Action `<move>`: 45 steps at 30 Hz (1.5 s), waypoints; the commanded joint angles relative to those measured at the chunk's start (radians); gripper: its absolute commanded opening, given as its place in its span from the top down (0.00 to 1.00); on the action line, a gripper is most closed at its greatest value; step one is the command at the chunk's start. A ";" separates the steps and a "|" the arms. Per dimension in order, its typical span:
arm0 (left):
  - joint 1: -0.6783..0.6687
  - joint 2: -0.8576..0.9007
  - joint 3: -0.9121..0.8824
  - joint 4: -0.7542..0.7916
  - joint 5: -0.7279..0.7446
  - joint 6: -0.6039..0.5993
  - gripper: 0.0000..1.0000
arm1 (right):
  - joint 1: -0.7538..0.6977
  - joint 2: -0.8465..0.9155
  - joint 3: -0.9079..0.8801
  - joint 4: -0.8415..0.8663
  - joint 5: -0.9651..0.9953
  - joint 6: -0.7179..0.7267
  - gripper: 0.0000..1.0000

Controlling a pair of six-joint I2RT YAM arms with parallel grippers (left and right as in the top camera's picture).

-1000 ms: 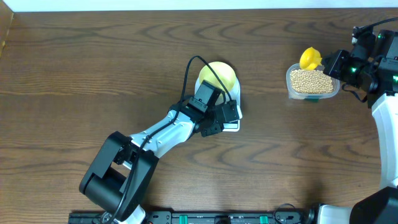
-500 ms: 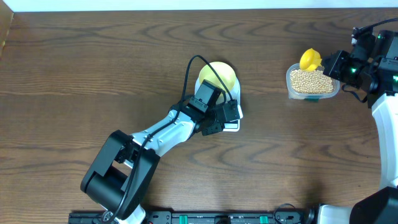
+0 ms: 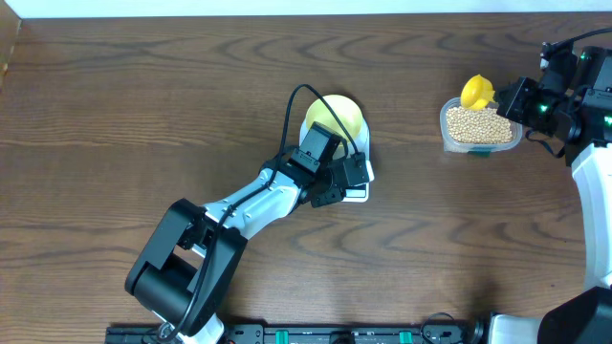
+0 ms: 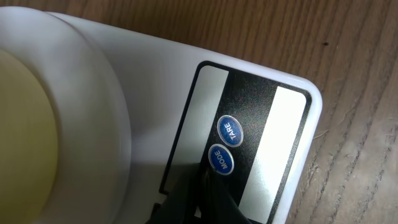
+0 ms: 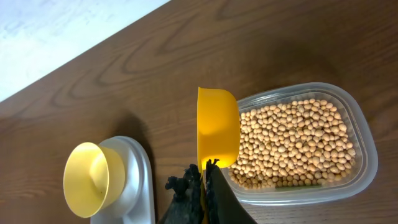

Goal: Scoop item into bowl and weigh 50g on scale
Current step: 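Press the scale's tare button with the left gripper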

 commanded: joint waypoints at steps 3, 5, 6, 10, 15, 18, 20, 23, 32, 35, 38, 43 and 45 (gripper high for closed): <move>-0.008 0.023 -0.008 -0.002 0.008 0.019 0.92 | -0.003 -0.011 0.019 -0.001 0.004 -0.017 0.99; -0.013 0.025 -0.008 -0.004 0.003 0.023 0.92 | -0.003 -0.011 0.019 -0.001 0.004 -0.017 0.99; -0.014 0.026 -0.008 -0.004 0.001 0.026 0.92 | -0.003 -0.011 0.019 -0.001 0.004 -0.018 0.99; -0.014 0.029 -0.008 -0.005 0.001 0.026 0.92 | -0.003 -0.011 0.019 -0.002 0.004 -0.017 0.99; -0.014 0.037 -0.008 -0.004 -0.001 0.026 0.92 | -0.003 -0.011 0.019 -0.005 0.004 -0.017 0.99; -0.014 0.038 -0.008 -0.004 -0.003 0.025 0.92 | -0.003 -0.011 0.019 -0.009 0.004 -0.018 0.99; -0.013 0.037 -0.008 -0.002 -0.003 0.025 0.92 | -0.003 -0.011 0.019 -0.009 0.004 -0.019 0.99; -0.011 0.037 -0.008 0.000 -0.003 0.024 0.92 | -0.003 -0.011 0.019 -0.009 0.004 -0.021 0.99; 0.000 0.037 -0.008 0.000 -0.004 0.005 0.92 | -0.003 -0.011 0.019 -0.009 0.004 -0.021 0.99; 0.010 0.037 -0.008 -0.004 -0.003 -0.005 0.92 | -0.003 -0.011 0.019 -0.009 0.004 -0.021 0.99; 0.015 0.038 -0.008 -0.010 -0.003 -0.005 0.92 | -0.003 -0.011 0.019 -0.009 0.004 -0.021 0.99; 0.016 0.041 -0.008 -0.014 -0.003 -0.005 0.92 | -0.003 -0.011 0.019 -0.012 0.004 -0.020 0.99; 0.016 0.045 -0.008 -0.015 -0.003 -0.005 0.92 | -0.003 -0.011 0.019 -0.014 0.004 -0.021 0.99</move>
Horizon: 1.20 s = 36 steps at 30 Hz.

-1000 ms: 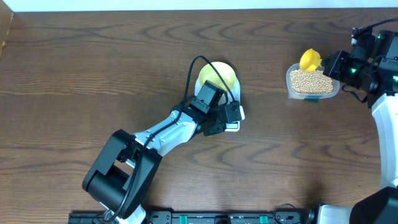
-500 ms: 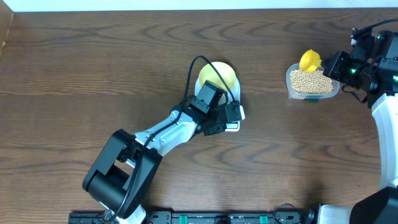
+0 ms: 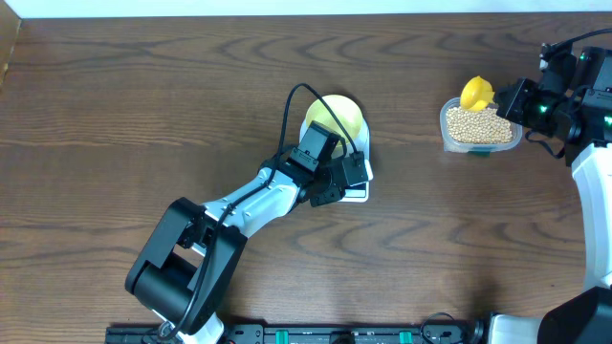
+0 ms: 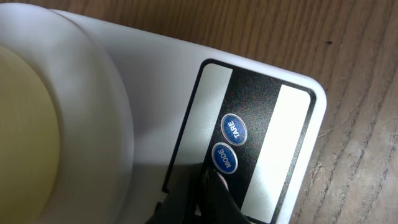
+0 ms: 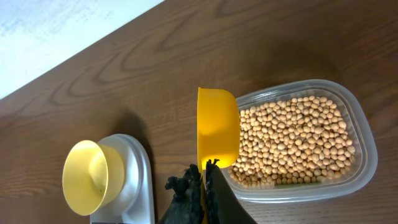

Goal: Scoop item into bowl and weigh 50g on scale
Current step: 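Press the scale's tare button with the left gripper, then withdraw left gripper from the scale to the left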

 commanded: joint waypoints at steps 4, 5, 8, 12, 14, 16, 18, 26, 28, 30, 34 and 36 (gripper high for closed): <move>0.005 0.039 -0.008 -0.013 -0.012 -0.005 0.93 | -0.003 -0.011 0.019 -0.005 0.003 -0.017 0.99; 0.004 0.038 -0.008 -0.013 -0.012 -0.004 0.92 | -0.003 -0.011 0.019 -0.004 0.003 -0.017 0.99; 0.004 0.013 -0.008 -0.020 -0.011 -0.005 0.92 | -0.003 -0.011 0.019 0.002 0.004 -0.017 0.99; -0.011 -0.078 -0.008 -0.051 0.013 -0.014 0.92 | -0.003 -0.011 0.019 0.005 0.005 -0.017 0.99; -0.023 -0.141 -0.008 -0.079 0.047 -0.025 0.92 | -0.003 -0.011 0.019 0.008 0.005 -0.017 0.99; -0.032 -0.212 -0.008 -0.113 0.081 -0.027 0.92 | -0.003 -0.011 0.019 0.010 0.005 -0.017 0.99; -0.033 -0.273 -0.008 -0.138 0.087 -0.063 0.92 | -0.003 -0.011 0.019 0.010 0.005 -0.017 0.99; 0.018 -0.418 -0.008 -0.201 0.020 -0.249 0.92 | -0.003 -0.011 0.019 0.009 0.026 -0.025 0.99; 0.036 -0.423 -0.008 -0.206 -0.028 -0.313 0.92 | -0.003 -0.011 0.019 0.010 0.031 -0.025 0.99; 0.056 -0.422 -0.008 -0.206 -0.084 -0.354 0.92 | -0.003 -0.011 0.019 0.017 0.038 -0.025 0.99; 0.109 -0.419 -0.008 -0.206 -0.104 -0.380 0.92 | -0.003 -0.011 0.019 0.037 0.065 -0.024 0.99; 0.138 -0.411 -0.009 -0.210 -0.104 -0.399 0.92 | -0.003 -0.011 0.019 0.043 0.080 -0.024 0.99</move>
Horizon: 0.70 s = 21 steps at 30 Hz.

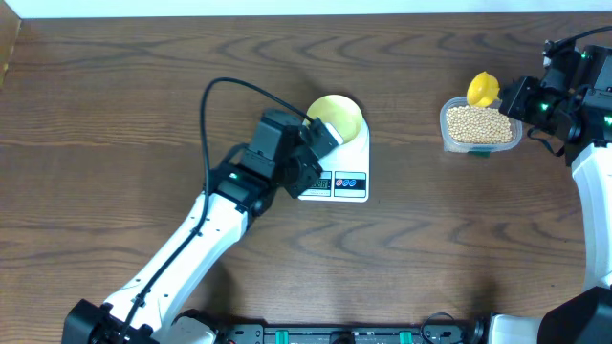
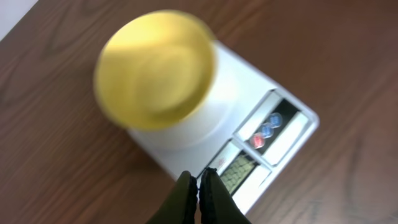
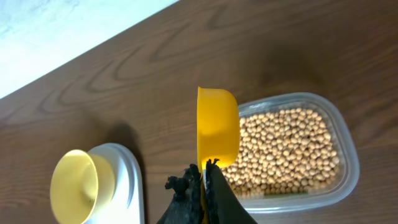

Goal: Scoop item into bowl and weigh 50g on scale
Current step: 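Withdraw left gripper from the scale to the left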

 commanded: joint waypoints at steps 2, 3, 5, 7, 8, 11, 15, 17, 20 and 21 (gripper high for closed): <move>0.068 0.021 -0.005 -0.016 -0.035 -0.082 0.92 | -0.003 -0.011 0.019 0.011 0.036 -0.014 0.99; 0.082 0.029 -0.005 -0.023 -0.035 -0.085 0.92 | -0.003 -0.011 0.019 0.014 0.036 -0.014 0.99; 0.103 0.047 -0.005 -0.033 -0.031 -0.085 0.92 | -0.003 -0.011 0.019 0.017 0.046 -0.014 0.99; 0.110 0.059 -0.005 -0.036 -0.028 -0.084 0.92 | -0.002 -0.011 0.019 0.018 0.060 -0.014 0.99; 0.110 0.065 -0.005 -0.036 -0.028 -0.084 0.92 | -0.002 -0.011 0.019 0.019 0.062 -0.014 0.99; 0.110 0.078 -0.005 -0.040 -0.027 -0.084 0.92 | -0.002 -0.011 0.019 0.023 0.063 -0.014 0.99; 0.110 0.079 -0.005 -0.072 0.041 -0.035 0.92 | -0.002 -0.011 0.019 0.031 0.063 -0.014 0.99; 0.110 0.079 -0.005 -0.099 0.087 0.019 0.92 | -0.002 -0.011 0.019 0.031 0.063 -0.014 0.99; 0.110 0.078 -0.005 -0.144 0.107 0.075 0.92 | -0.002 -0.011 0.019 0.030 0.062 -0.014 0.99; 0.110 0.078 -0.005 -0.155 0.108 0.089 0.92 | -0.002 -0.011 0.019 0.030 0.062 -0.014 0.99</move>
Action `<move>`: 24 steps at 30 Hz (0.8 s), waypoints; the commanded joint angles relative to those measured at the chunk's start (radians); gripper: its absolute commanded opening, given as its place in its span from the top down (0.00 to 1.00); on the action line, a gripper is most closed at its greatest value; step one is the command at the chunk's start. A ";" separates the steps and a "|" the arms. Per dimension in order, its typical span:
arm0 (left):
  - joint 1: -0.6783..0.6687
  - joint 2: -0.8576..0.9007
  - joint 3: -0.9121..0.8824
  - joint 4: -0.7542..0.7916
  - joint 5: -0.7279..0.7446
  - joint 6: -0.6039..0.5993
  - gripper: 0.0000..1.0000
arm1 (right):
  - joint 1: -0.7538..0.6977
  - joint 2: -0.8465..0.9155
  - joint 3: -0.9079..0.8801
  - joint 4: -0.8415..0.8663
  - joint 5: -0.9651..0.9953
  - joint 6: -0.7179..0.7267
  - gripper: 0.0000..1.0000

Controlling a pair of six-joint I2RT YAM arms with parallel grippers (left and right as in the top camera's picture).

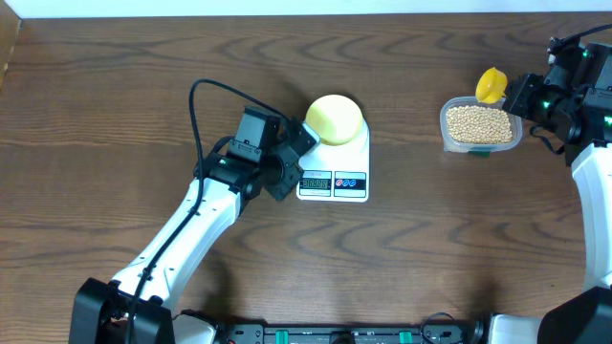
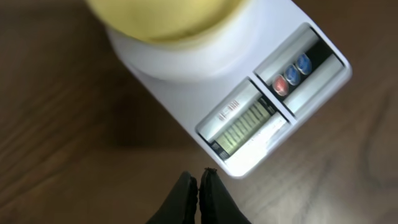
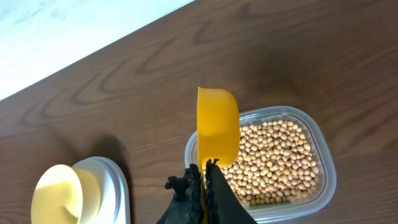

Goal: Scoop item into bowl and weigh 50g on scale
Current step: 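Withdraw left gripper from the scale to the left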

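Observation:
A white scale stands mid-table with a yellow bowl on its platform; the left wrist view shows its display and buttons. My left gripper sits just left of the scale, shut and empty. At the right, a clear tub of soybeans rests on the table. My right gripper is shut on the handle of a yellow scoop, held above the tub's far edge. The scoop's inside faces away, so its contents are hidden.
The table is dark wood. A black cable loops from the left arm. A pale strip runs along the far edge.
My left gripper has drawn back a little more to the left and now sits beside the scale's display. My right gripper has lifted the scoop slightly higher over the tub.
My left gripper's shut tips were at the scale's buttons, by MODE and TARE, at both early moments. Then it had pulled up and away to the left, and now rests left of the scale. My right gripper held the scoop over the beans throughout, rising slightly.

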 commanded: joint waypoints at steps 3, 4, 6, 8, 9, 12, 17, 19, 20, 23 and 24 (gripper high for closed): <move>0.002 0.003 -0.005 -0.050 0.049 0.135 0.92 | -0.002 -0.011 0.019 0.000 0.005 -0.010 0.99; 0.002 0.003 -0.005 -0.054 0.049 0.139 0.92 | -0.002 -0.011 0.019 -0.001 0.005 -0.011 0.99; 0.013 0.001 -0.004 -0.063 0.049 0.139 0.92 | -0.002 -0.011 0.019 -0.003 0.005 -0.011 0.99; 0.030 -0.005 -0.004 -0.078 0.049 0.140 0.92 | -0.002 -0.011 0.019 -0.006 0.006 -0.012 0.99; 0.040 -0.011 -0.004 -0.084 0.049 0.145 0.92 | -0.002 -0.011 0.019 -0.006 0.006 -0.019 0.99; 0.067 -0.018 -0.005 -0.086 0.050 0.180 0.93 | -0.002 -0.011 0.019 -0.006 0.013 -0.022 0.99; 0.078 -0.018 -0.004 -0.083 0.049 0.213 0.92 | -0.002 -0.011 0.019 -0.008 0.013 -0.022 0.99; 0.078 -0.018 -0.004 -0.084 0.049 0.213 0.53 | -0.002 -0.011 0.019 -0.010 0.013 -0.022 0.99; 0.078 -0.018 -0.005 -0.084 0.048 0.213 0.02 | -0.002 -0.011 0.019 -0.011 0.013 -0.022 0.99; 0.078 -0.018 -0.005 -0.084 0.045 0.213 0.02 | -0.002 -0.011 0.019 -0.016 0.013 -0.022 0.99; 0.078 -0.018 -0.004 -0.084 0.046 0.212 0.02 | -0.002 -0.011 0.019 -0.017 0.013 -0.022 0.99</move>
